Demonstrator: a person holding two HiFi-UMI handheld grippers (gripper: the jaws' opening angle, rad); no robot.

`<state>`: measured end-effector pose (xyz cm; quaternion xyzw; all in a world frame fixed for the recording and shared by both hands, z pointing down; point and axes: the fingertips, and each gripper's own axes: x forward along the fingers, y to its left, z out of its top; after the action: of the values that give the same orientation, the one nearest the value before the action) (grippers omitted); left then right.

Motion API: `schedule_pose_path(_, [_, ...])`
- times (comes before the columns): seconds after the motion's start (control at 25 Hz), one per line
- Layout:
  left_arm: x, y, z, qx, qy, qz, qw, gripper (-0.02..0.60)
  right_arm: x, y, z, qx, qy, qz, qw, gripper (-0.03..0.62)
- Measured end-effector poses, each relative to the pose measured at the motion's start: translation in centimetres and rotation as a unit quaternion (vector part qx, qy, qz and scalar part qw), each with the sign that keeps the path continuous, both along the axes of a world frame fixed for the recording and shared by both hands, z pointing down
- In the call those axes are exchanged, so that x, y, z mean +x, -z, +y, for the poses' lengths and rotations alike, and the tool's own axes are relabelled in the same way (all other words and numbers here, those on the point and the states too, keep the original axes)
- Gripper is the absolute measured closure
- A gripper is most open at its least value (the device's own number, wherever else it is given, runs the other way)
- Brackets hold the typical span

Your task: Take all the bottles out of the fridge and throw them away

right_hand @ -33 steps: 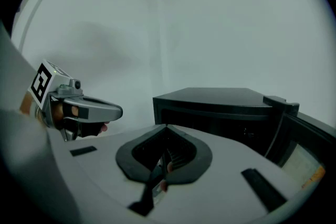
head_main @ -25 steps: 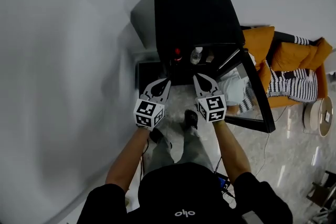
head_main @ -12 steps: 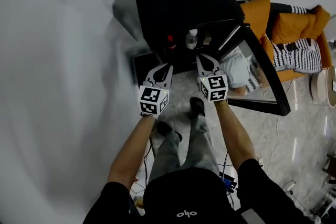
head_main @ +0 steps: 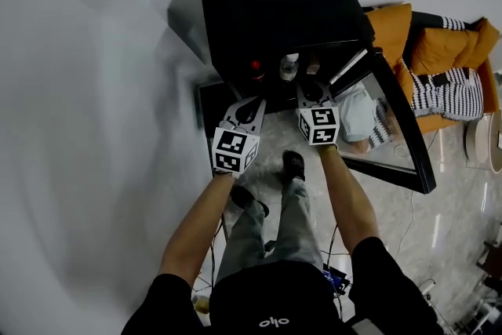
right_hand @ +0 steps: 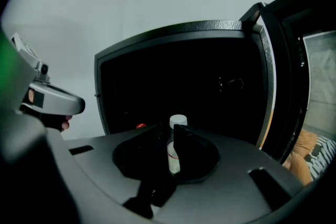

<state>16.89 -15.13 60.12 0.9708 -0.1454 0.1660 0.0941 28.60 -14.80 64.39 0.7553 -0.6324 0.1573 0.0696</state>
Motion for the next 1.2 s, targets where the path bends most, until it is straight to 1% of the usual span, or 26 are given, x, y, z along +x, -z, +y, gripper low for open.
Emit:
schedule_pose_path(0.12, [0.1, -0.2, -0.4, -0.002, 0.007, 0.000, 1.0000, 0.580, 1.3, -1.5, -1.7, -0.013, -0.003, -0.008, 1.000, 0.458])
schedule_pose_path(0.2, [0.1, -0.4, -0.5, -0.004, 0.010, -0.002, 0.9999, 0.580, 1.9, -2.5, -2.7, -0.022, -0.003, -0.012, 1.000, 0.406])
schedule_pose_path(0.28, [0.2, -0.6, -0.7, -0.006, 0.013, -0.004, 0.9999, 0.580, 2.2, -3.3, -3.9, -0.031, 0.004, -0.013, 0.999, 0.374])
schedule_pose_path(0.36, [0.2, -0.8, -1.1, -0.007, 0.019, -0.005, 0.9998, 0.580, 2.5, -3.8, -5.0, -0.039, 0.009, -0.009, 0.999, 0.356])
schedule_pose_path(0.48, [0.3, -0.9, -1.9, -0.013, 0.030, -0.003, 0.9995, 0.580, 2.9, -4.6, -6.5, -0.046, 0.014, -0.004, 0.999, 0.347])
schedule_pose_path(0.8, [0.1, -1.1, -3.3, -0.015, 0.039, -0.005, 0.9991, 0.581, 3.7, -5.6, -8.9, -0.052, 0.011, 0.014, 0.998, 0.349])
schedule_pose_path(0.84, [0.0, -1.2, -3.4, -0.015, 0.040, -0.006, 0.9991, 0.580, 3.8, -5.6, -8.9, -0.055, 0.011, 0.021, 0.998, 0.350])
schedule_pose_path(0.88, [0.0, -1.2, -3.5, -0.015, 0.041, -0.007, 0.9990, 0.580, 3.8, -5.7, -9.0, -0.058, 0.012, 0.029, 0.998, 0.385])
schedule_pose_path(0.92, [-0.1, -1.3, -3.5, -0.016, 0.041, -0.008, 0.9990, 0.580, 3.7, -5.8, -8.9, -0.059, 0.013, 0.034, 0.998, 0.391])
schedule_pose_path(1.2, [-0.2, -0.5, -3.3, -0.017, 0.042, -0.004, 0.9990, 0.580, 3.1, -4.6, -6.9, -0.054, 0.015, 0.032, 0.998, 0.395])
